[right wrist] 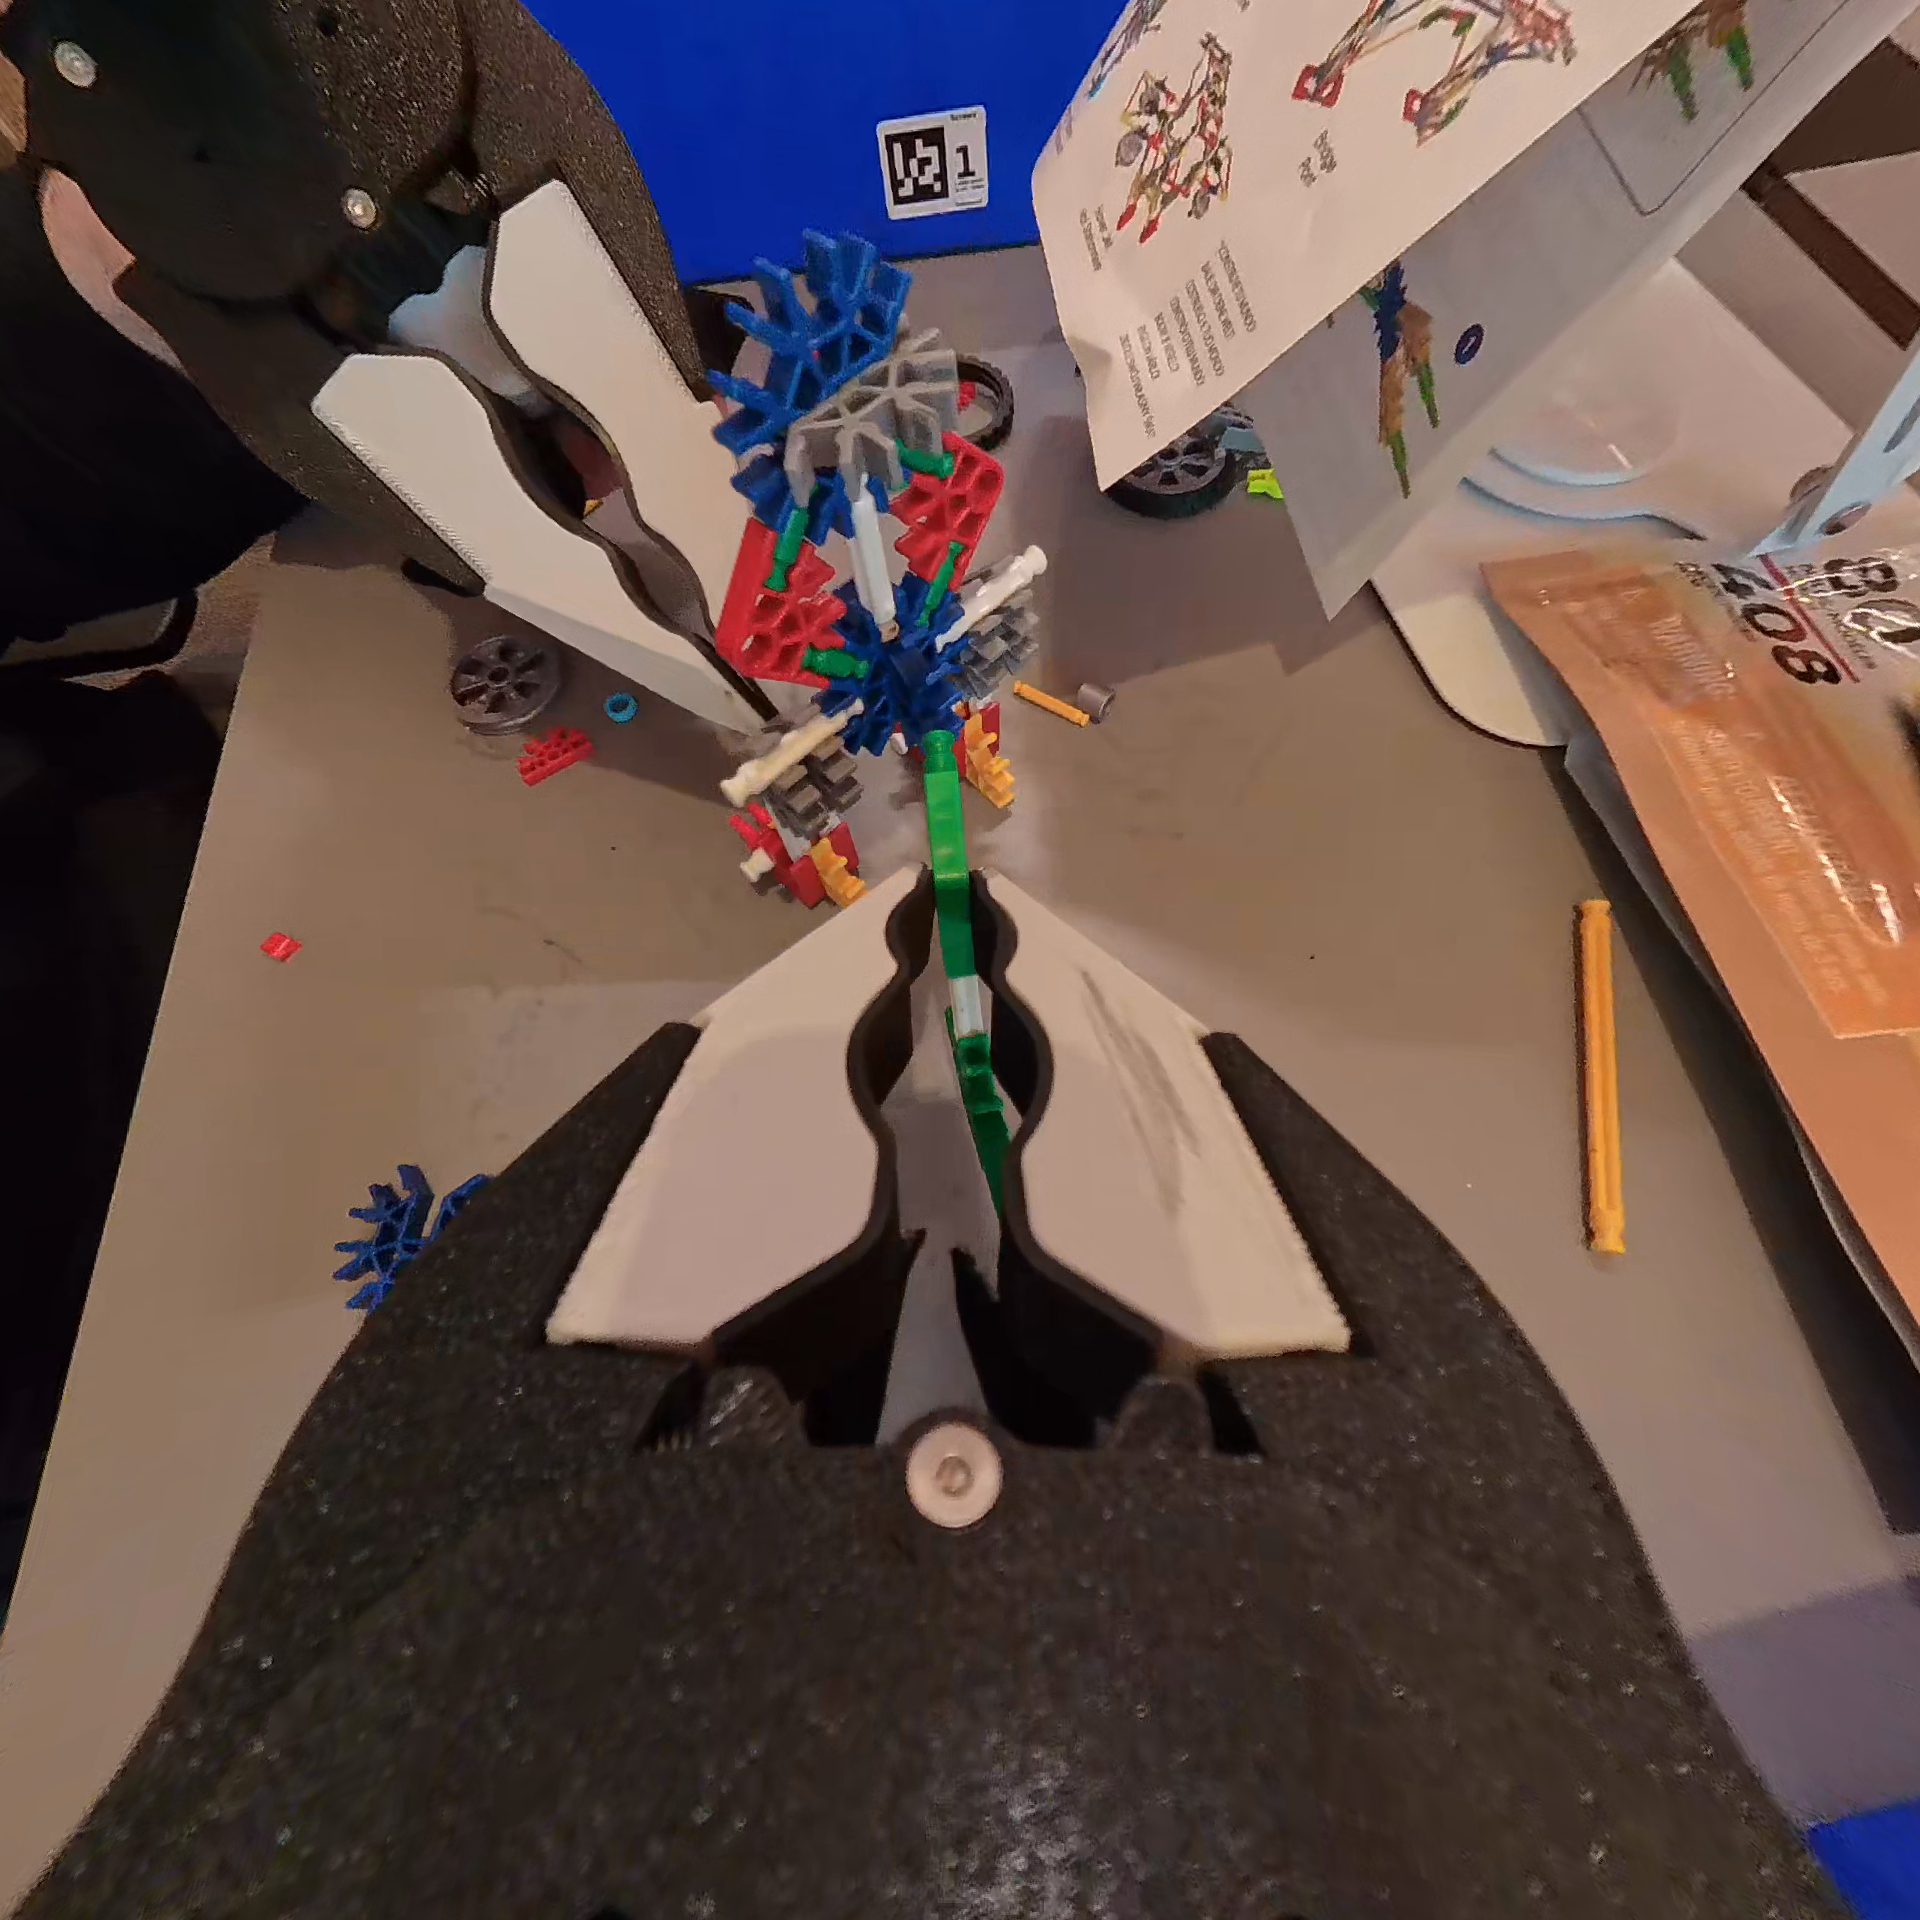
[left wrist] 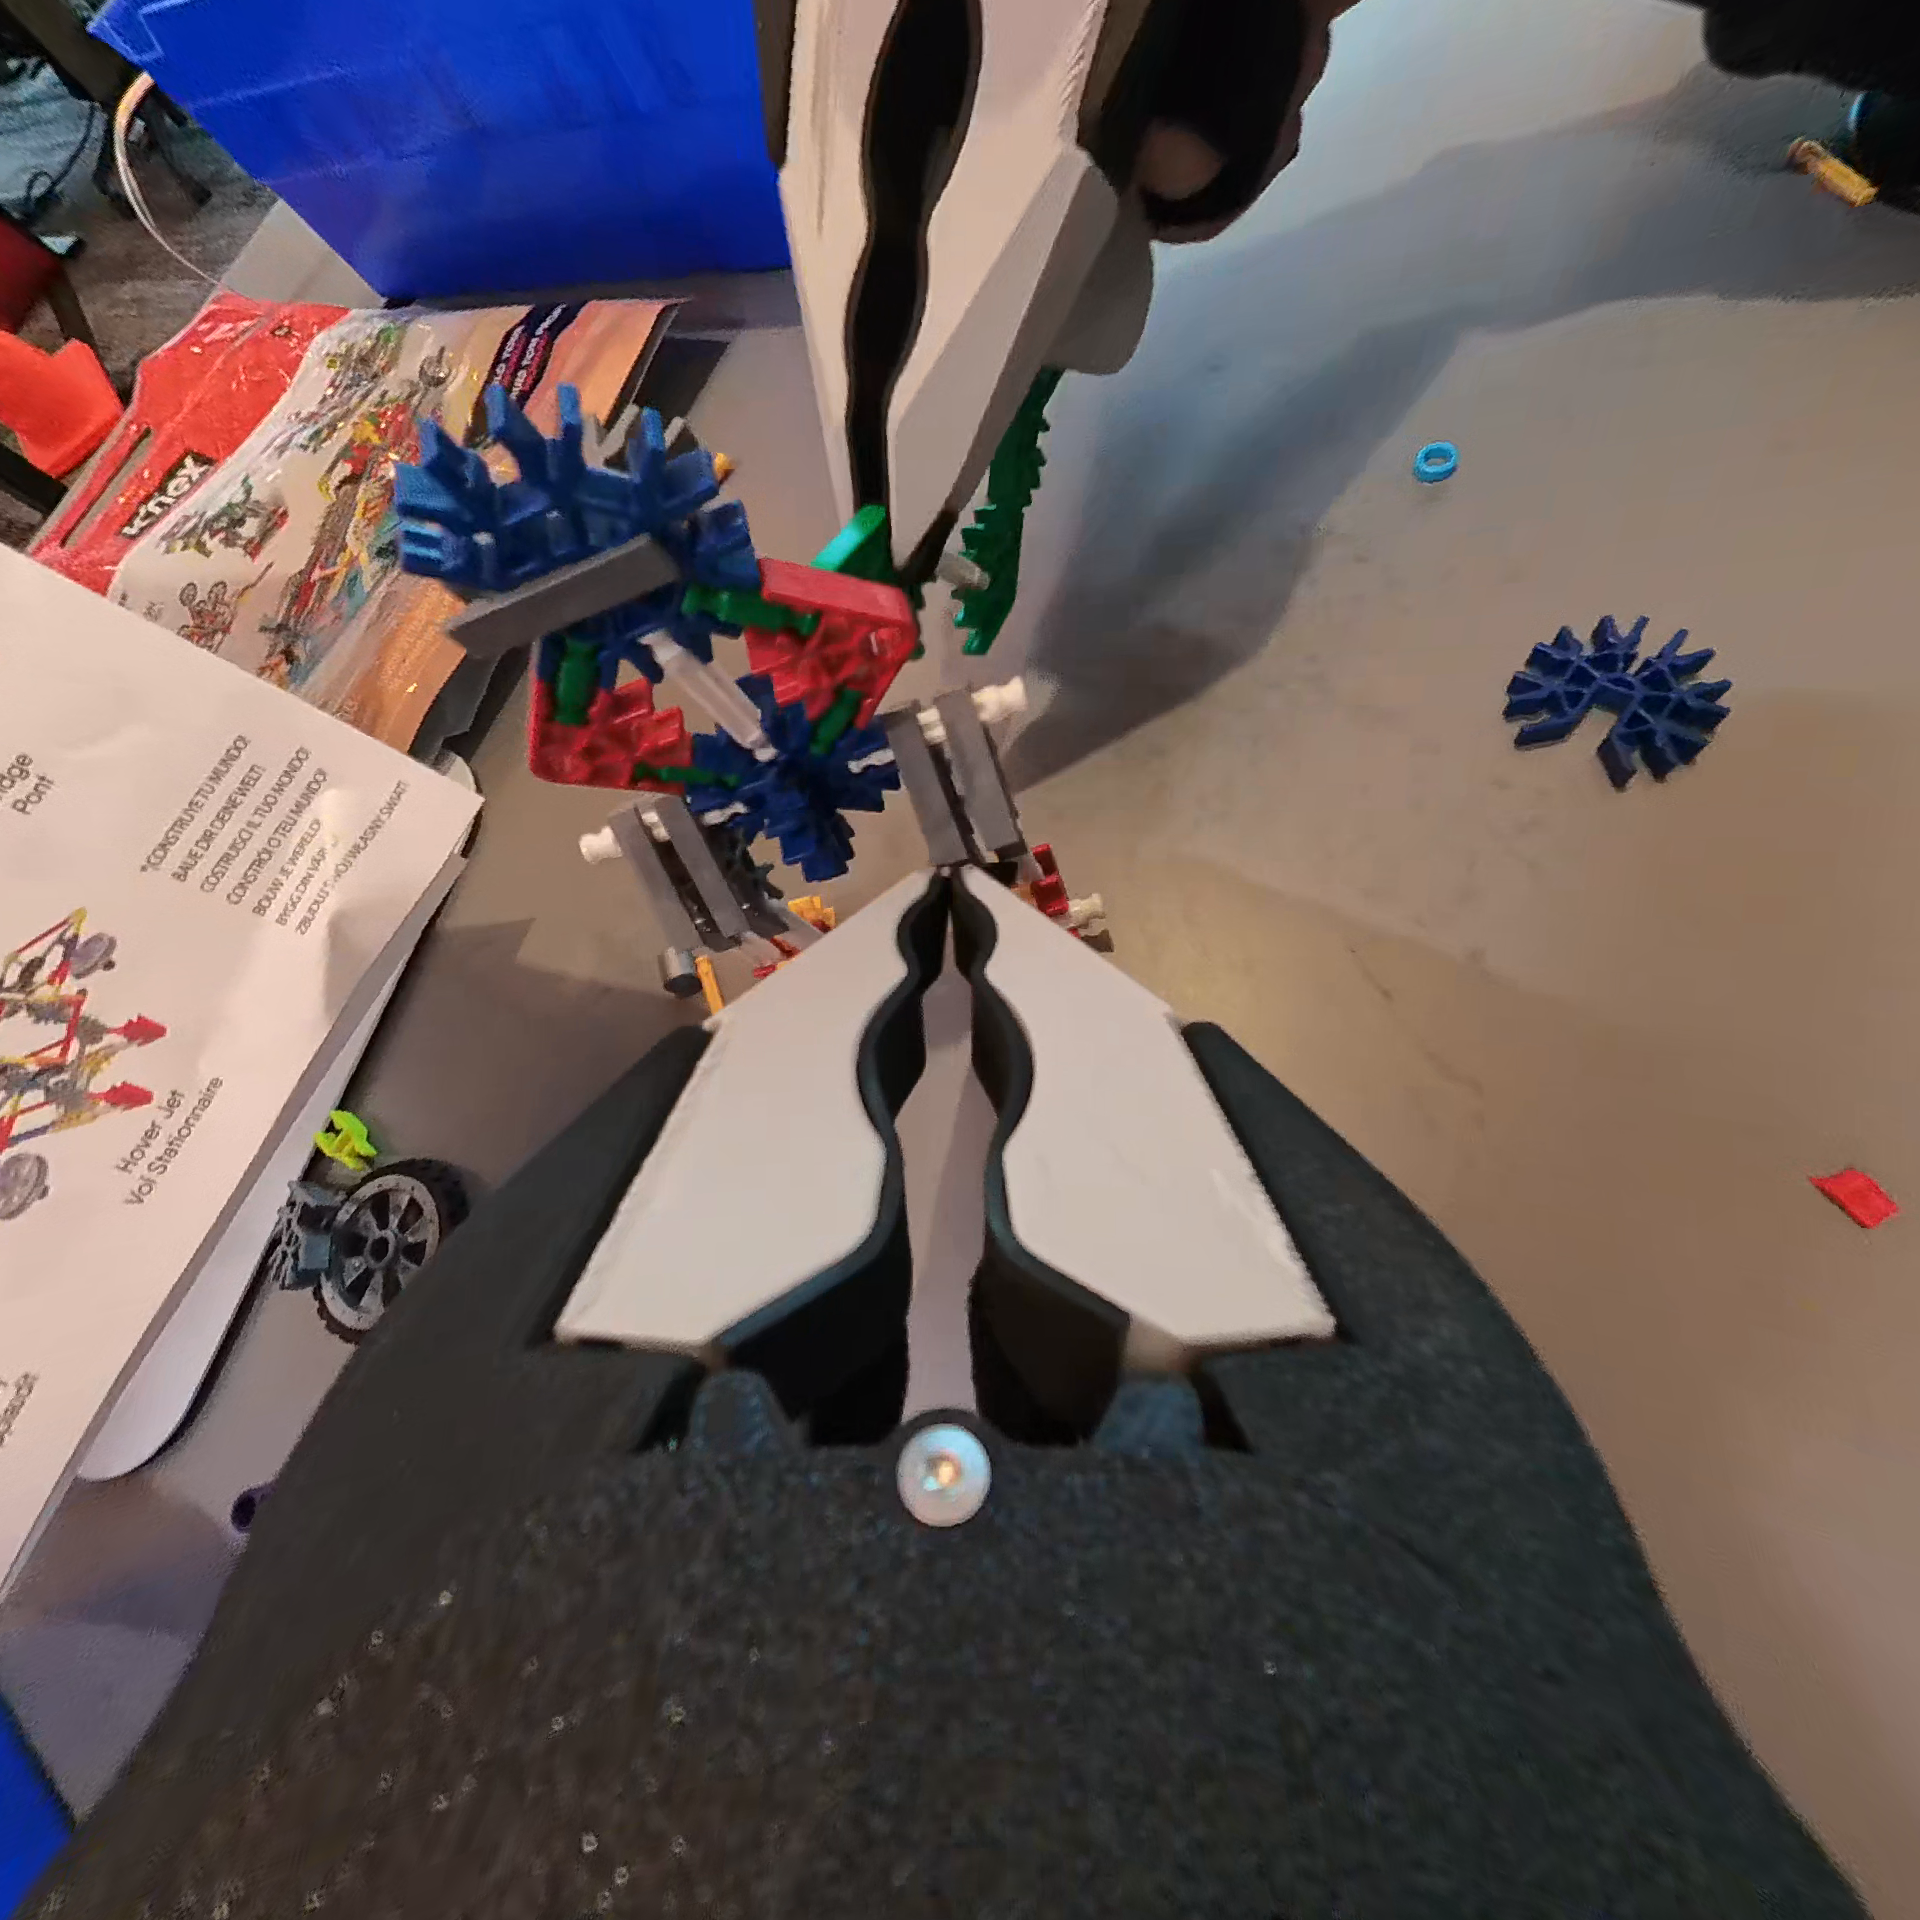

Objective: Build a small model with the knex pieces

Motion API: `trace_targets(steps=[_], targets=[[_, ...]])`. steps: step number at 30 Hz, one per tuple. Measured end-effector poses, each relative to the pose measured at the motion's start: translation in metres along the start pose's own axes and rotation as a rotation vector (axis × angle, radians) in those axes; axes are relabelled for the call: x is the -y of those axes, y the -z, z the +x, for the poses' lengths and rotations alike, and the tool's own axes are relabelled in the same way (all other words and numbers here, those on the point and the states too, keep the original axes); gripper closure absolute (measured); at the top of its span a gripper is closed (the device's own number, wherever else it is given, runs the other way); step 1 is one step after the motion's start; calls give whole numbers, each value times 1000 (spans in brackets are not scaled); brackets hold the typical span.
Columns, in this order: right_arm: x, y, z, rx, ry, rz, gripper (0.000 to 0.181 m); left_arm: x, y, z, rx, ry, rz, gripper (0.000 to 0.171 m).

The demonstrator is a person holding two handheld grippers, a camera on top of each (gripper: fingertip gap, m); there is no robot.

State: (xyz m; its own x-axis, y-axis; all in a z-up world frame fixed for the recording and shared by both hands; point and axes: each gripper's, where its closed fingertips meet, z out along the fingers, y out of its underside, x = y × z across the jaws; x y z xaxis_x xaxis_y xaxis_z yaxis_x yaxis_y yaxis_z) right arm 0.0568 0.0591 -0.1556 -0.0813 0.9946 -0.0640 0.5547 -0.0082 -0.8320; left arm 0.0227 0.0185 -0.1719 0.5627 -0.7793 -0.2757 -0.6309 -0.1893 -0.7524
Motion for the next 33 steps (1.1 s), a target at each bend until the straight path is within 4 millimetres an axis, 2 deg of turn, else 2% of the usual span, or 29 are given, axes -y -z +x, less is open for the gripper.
trace_targets(steps=[6,10,11,13,14,20,21,33], targets=[[-1,-7,2,43,12,-11,176,-9,5,-3,-8,-68,-29,171],[-3,-11,1,68,11,-20,175,-9,14,-25,45,-5,-3,171],[-4,-12,1,71,14,-26,175,-5,15,-26,42,21,29,166],[-5,-15,-2,79,22,-35,175,4,16,-23,-9,93,85,143],[-5,-16,-4,83,28,-38,175,3,15,-24,-9,100,82,142],[-3,-26,-15,95,64,-60,175,11,10,-25,-20,100,122,154],[-3,-27,-17,97,68,-65,175,12,9,-25,-20,88,122,164],[-9,-30,-12,58,20,-117,175,6,15,-26,-135,40,158,165]])
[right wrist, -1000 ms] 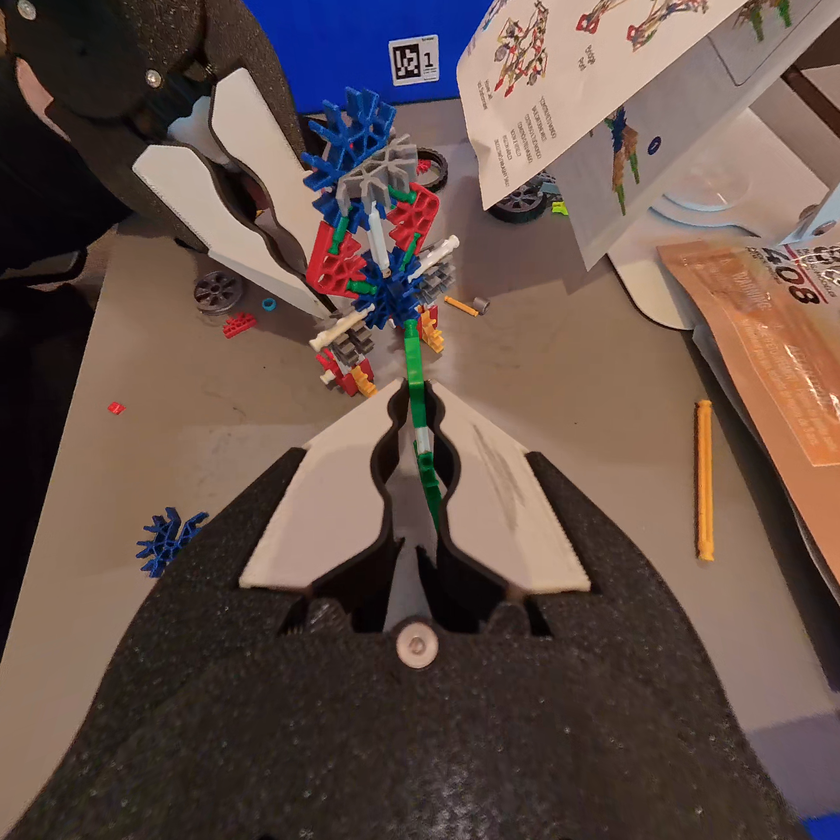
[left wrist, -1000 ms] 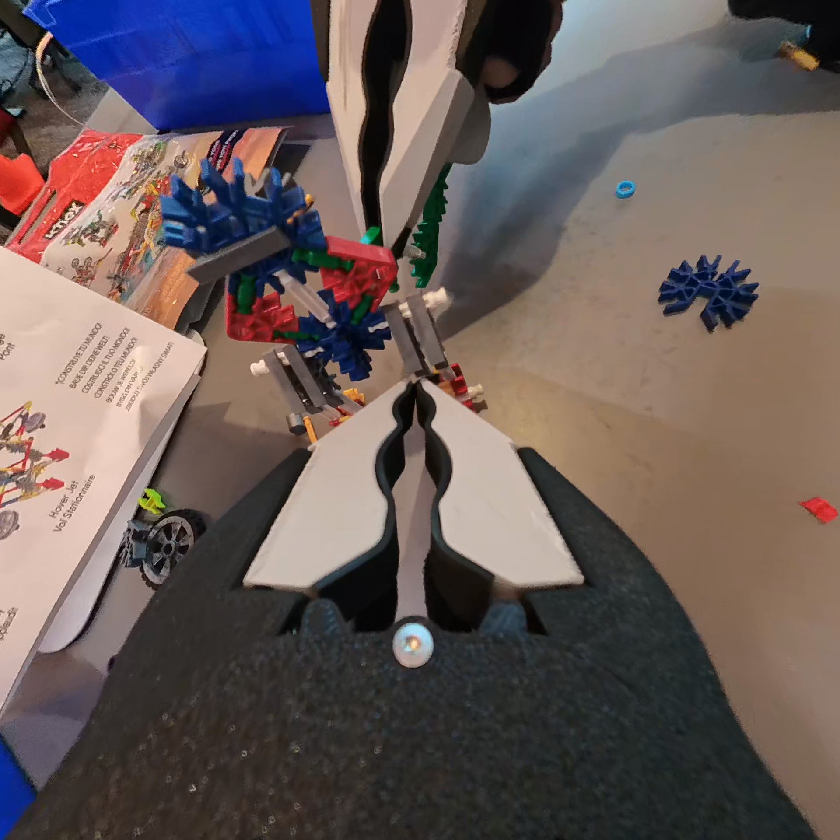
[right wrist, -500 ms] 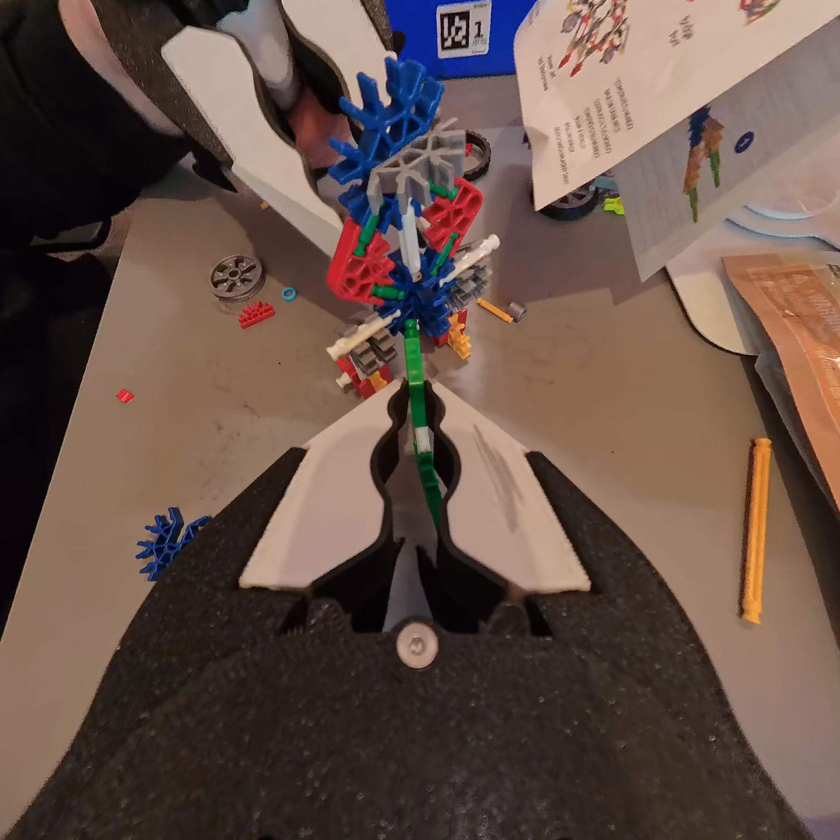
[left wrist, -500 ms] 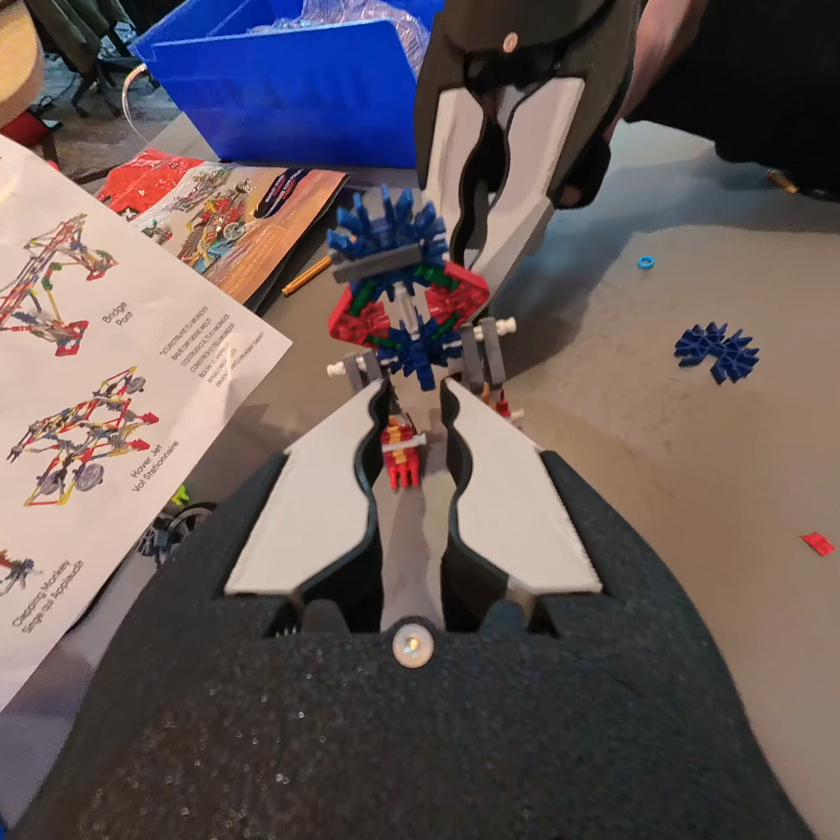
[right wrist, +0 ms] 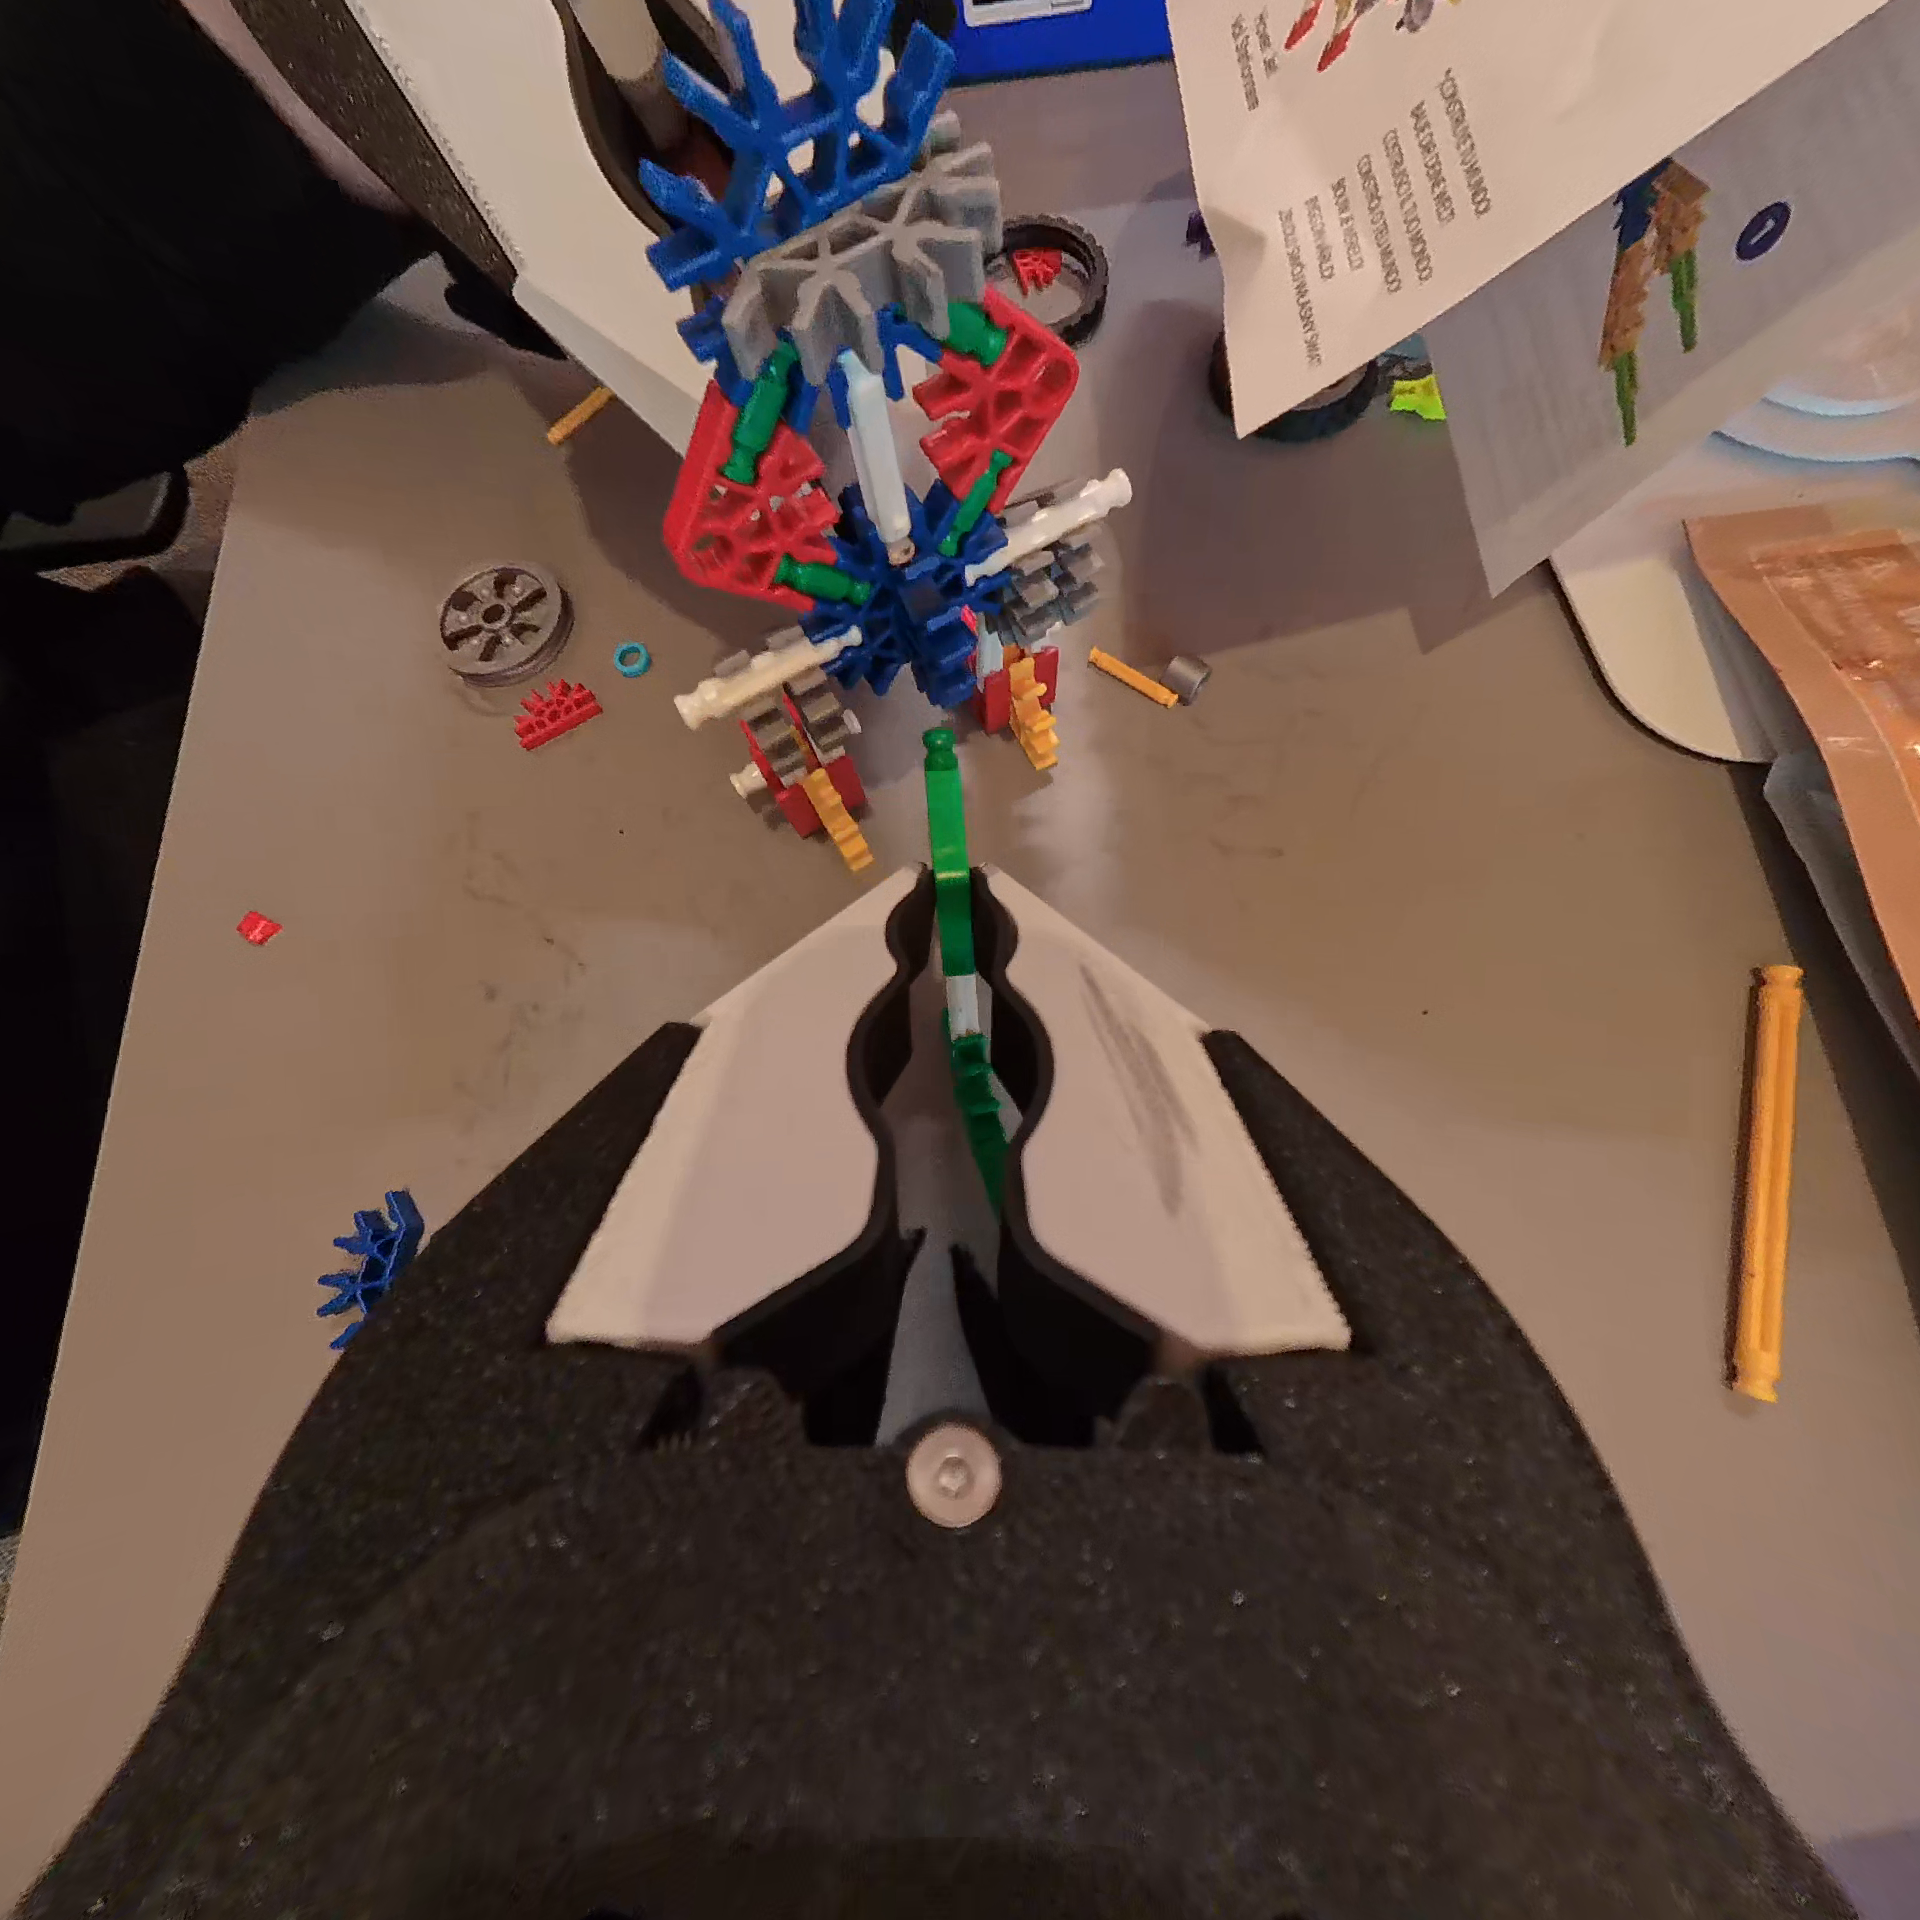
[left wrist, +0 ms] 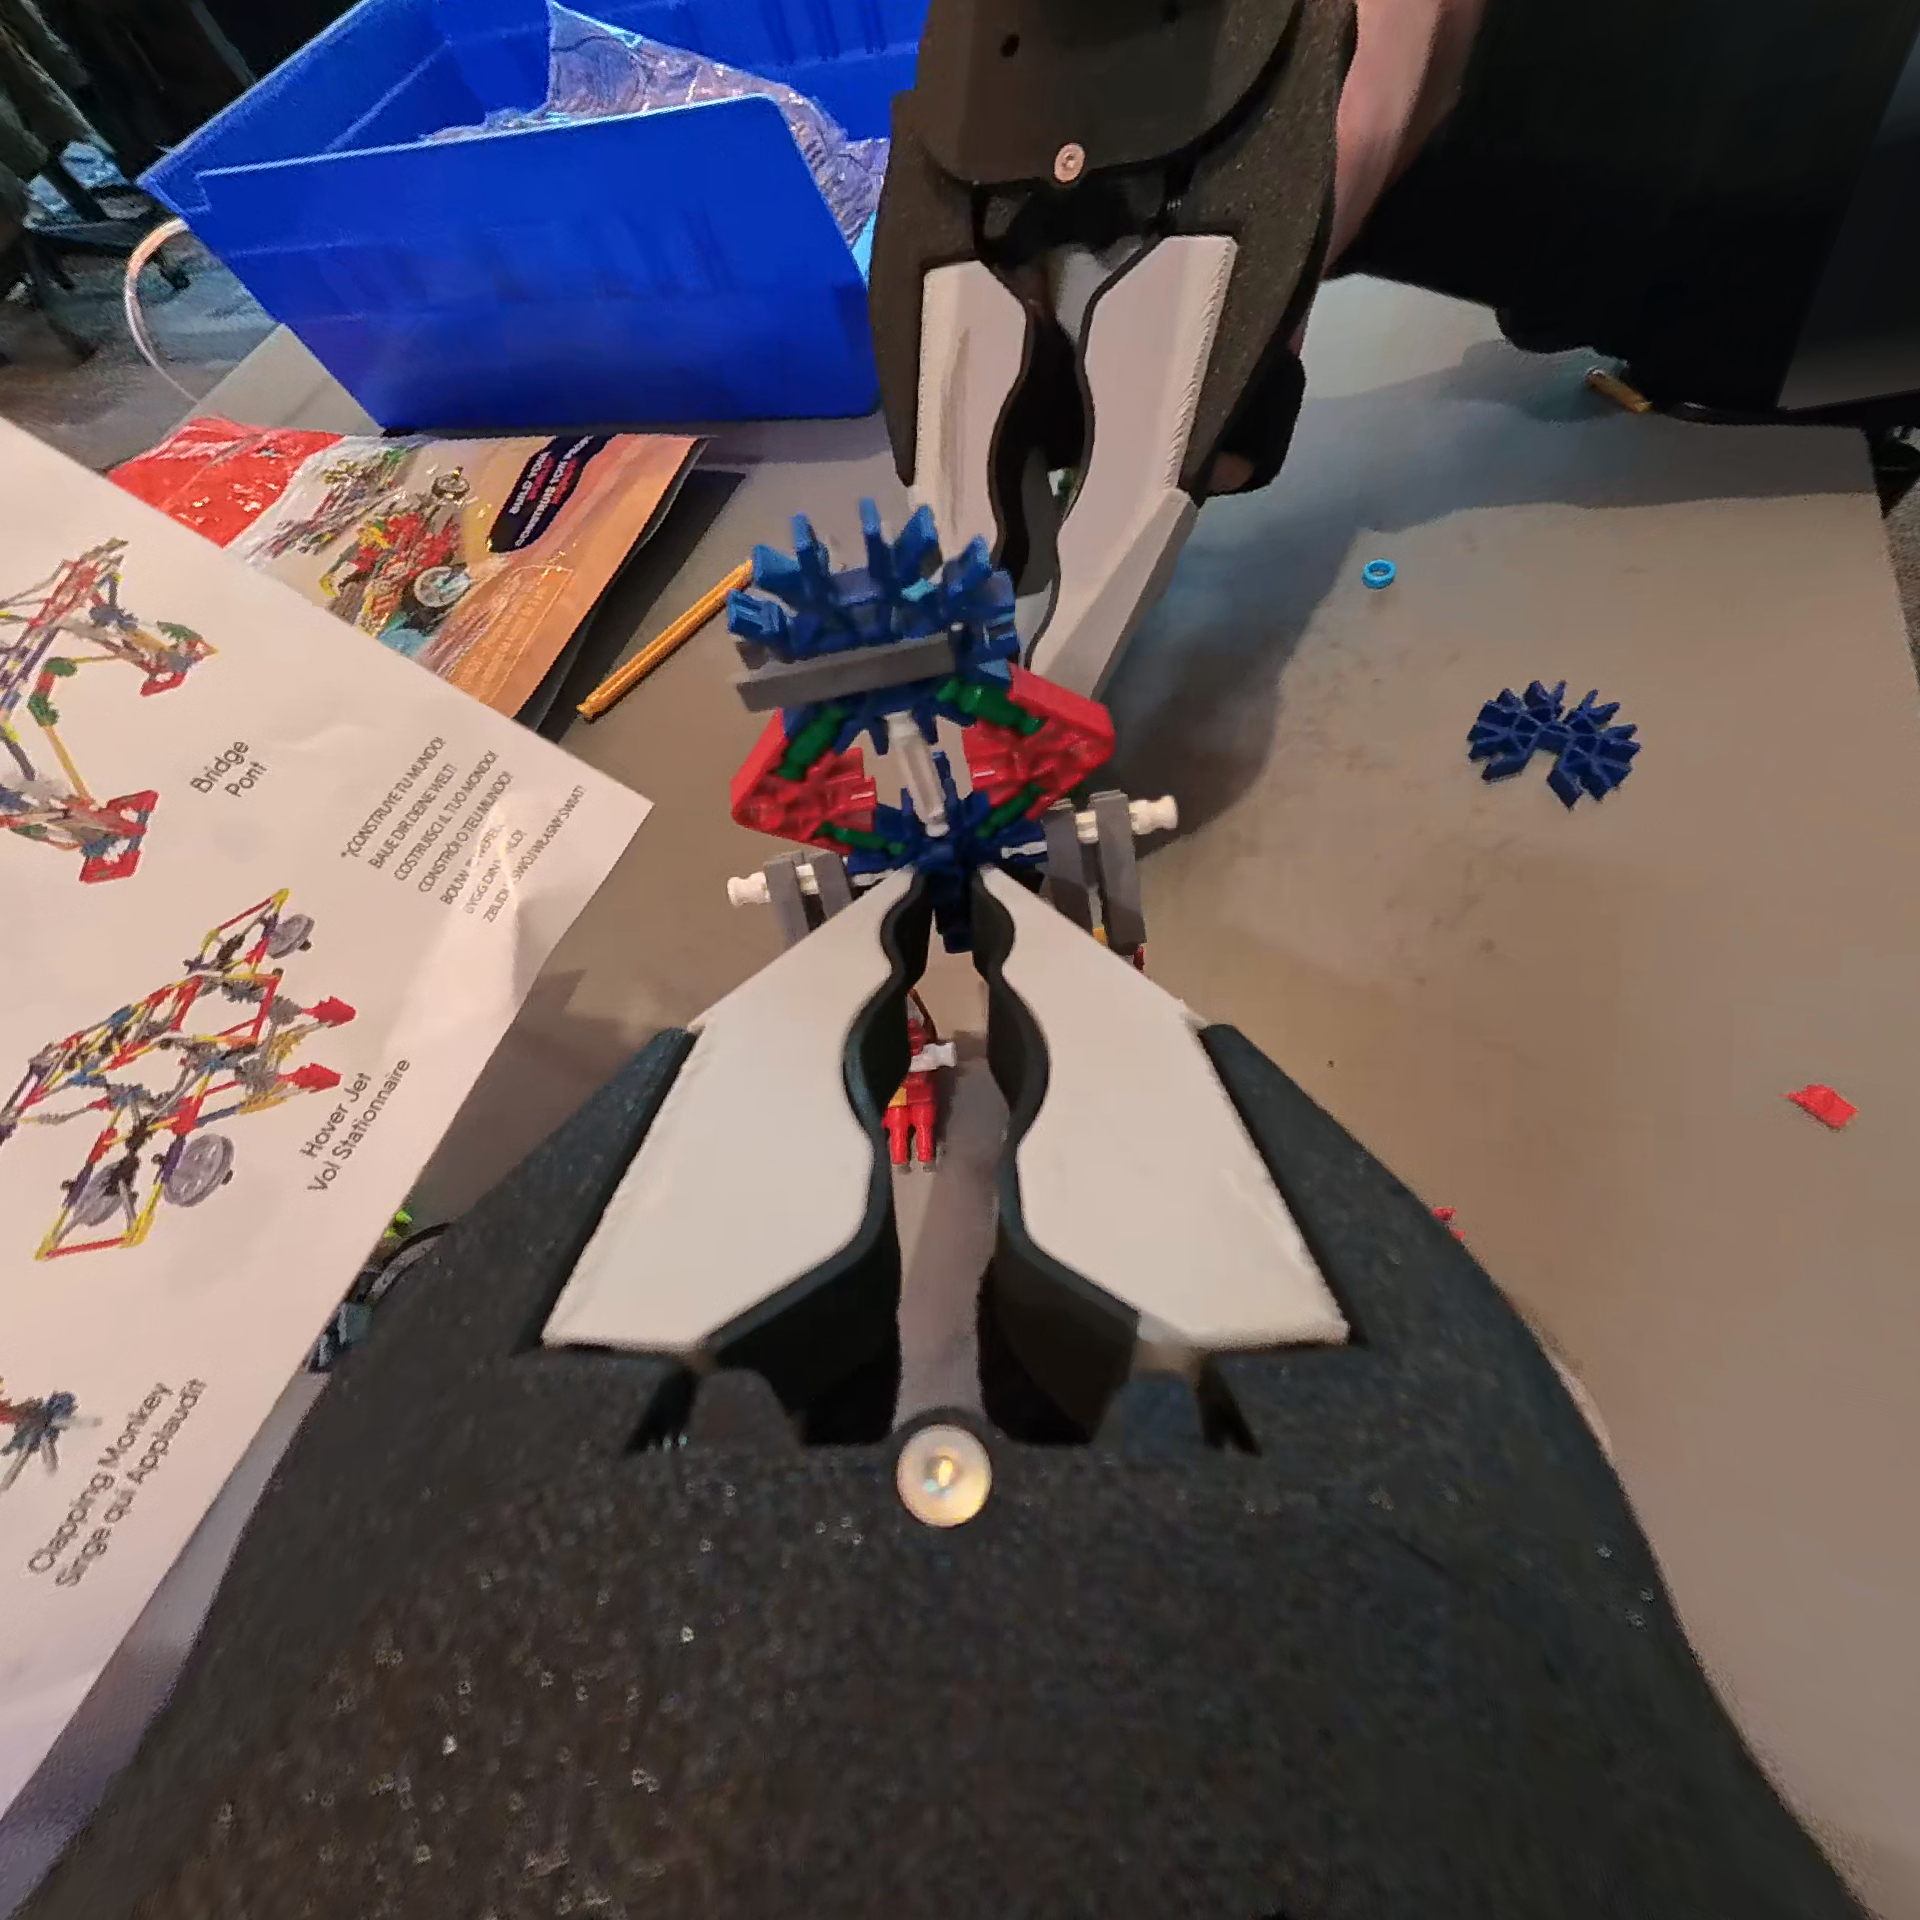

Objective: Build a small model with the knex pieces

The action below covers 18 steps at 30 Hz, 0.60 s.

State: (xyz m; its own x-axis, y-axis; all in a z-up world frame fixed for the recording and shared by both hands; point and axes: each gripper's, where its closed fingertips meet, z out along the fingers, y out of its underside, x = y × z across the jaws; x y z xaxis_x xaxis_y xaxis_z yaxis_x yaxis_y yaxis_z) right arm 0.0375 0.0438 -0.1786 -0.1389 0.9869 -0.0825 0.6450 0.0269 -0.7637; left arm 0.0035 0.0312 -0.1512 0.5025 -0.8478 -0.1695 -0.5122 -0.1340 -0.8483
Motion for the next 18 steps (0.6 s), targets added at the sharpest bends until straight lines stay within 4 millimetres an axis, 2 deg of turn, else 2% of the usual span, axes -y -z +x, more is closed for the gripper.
trace_targets(steps=[4,13,18], targets=[[-5,1,6,-56,12,-50,174,-2,3,0,-38,-9,12,165],[4,-6,-6,-14,28,-2,175,-4,9,2,-106,-13,60,166],[0,-4,-4,-27,11,-20,175,-7,13,2,-133,-11,77,166]])
